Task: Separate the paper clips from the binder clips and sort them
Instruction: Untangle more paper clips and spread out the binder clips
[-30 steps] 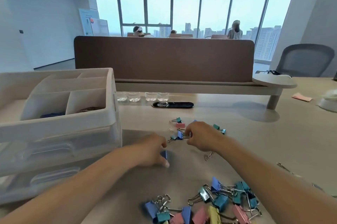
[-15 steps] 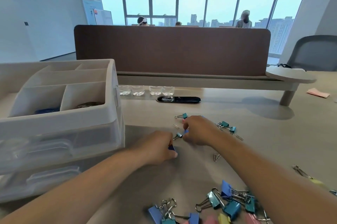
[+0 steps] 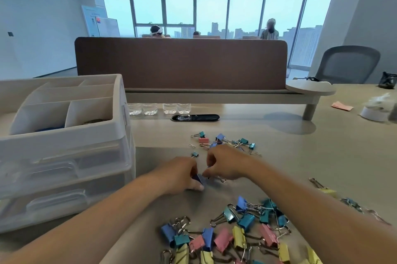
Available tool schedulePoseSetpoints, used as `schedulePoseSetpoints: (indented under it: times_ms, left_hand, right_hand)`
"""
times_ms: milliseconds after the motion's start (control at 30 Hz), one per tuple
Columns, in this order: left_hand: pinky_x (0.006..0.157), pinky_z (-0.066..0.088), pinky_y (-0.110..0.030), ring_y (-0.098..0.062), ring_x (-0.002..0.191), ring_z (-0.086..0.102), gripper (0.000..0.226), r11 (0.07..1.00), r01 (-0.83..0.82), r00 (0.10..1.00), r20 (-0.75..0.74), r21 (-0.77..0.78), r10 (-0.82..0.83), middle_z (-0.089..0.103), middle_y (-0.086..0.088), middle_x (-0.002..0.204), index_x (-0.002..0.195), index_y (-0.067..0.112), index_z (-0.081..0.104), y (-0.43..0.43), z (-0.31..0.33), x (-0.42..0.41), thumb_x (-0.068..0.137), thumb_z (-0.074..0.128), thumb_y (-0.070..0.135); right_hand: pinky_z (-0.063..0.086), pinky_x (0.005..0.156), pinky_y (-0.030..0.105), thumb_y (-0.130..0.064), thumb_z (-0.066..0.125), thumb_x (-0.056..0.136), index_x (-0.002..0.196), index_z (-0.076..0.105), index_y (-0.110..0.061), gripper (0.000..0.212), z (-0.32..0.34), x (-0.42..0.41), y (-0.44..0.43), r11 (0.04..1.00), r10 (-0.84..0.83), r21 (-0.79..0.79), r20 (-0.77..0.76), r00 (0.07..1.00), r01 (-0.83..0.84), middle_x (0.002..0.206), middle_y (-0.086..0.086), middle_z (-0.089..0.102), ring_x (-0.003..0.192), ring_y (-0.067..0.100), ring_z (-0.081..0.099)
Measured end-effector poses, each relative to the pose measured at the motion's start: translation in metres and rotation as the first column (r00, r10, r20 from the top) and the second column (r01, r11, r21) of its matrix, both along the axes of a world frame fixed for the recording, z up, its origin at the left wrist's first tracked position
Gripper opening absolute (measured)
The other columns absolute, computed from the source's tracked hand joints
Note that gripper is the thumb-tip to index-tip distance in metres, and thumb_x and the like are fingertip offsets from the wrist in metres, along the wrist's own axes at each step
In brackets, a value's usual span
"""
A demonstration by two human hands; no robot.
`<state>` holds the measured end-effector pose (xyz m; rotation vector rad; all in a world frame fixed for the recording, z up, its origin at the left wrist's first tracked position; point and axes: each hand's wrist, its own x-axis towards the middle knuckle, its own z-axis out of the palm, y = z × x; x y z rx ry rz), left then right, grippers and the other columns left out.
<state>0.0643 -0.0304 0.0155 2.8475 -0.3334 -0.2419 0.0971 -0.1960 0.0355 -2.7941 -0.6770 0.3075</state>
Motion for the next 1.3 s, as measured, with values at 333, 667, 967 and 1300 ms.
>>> schedulePoseSetpoints:
  times_ms: [333,667,967,1300]
  left_hand:
    - [0.081,0.046,-0.029,-0.017,0.093,0.056,0.027,0.994,0.079,0.996,-0.057,0.082,-0.074,0.064,-0.002,0.110,0.112,0.018,0.066,-0.013,0.011,-0.029,0.101,0.046,0.033]
    - [0.086,0.050,-0.033,-0.019,0.098,0.059,0.023,0.998,0.053,0.993,0.100,0.021,-0.054,0.064,-0.002,0.113,0.112,0.019,0.066,-0.016,0.019,0.002,0.098,0.051,0.030]
    - [0.089,0.043,-0.030,-0.024,0.114,0.055,0.037,1.000,0.009,0.970,0.243,-0.027,-0.002,0.056,-0.006,0.128,0.131,0.015,0.057,-0.025,0.006,0.078,0.094,0.055,0.018]
    - [0.083,0.050,-0.035,-0.026,0.098,0.061,0.041,0.998,0.065,0.990,0.126,-0.019,-0.062,0.060,-0.008,0.114,0.123,0.013,0.062,-0.040,-0.009,0.122,0.085,0.071,0.024]
  right_hand:
    - [0.052,0.085,0.031,-0.009,0.052,0.096,0.100,0.069,-0.018,0.019,-0.002,-0.031,-0.013,1.000,0.005,0.024,-0.109,0.994,-0.002,0.095,-0.004,0.066,0.090,0.014,0.063]
    - [0.048,0.080,0.026,-0.010,0.050,0.095,0.104,0.071,-0.013,0.023,0.005,-0.013,-0.023,0.997,-0.051,0.067,0.039,0.998,0.048,0.095,-0.003,0.066,0.084,0.011,0.059]
    - [0.053,0.074,0.036,-0.013,0.056,0.087,0.089,0.070,-0.014,0.014,0.002,0.050,-0.037,0.976,-0.212,0.087,0.200,0.957,0.198,0.095,0.006,0.066,0.085,0.023,0.062]
    - [0.042,0.104,0.034,0.010,0.056,0.082,0.140,0.052,-0.025,0.068,-0.005,0.110,-0.031,0.988,-0.138,-0.047,0.155,0.978,0.147,0.149,-0.001,0.045,0.131,0.023,0.046]
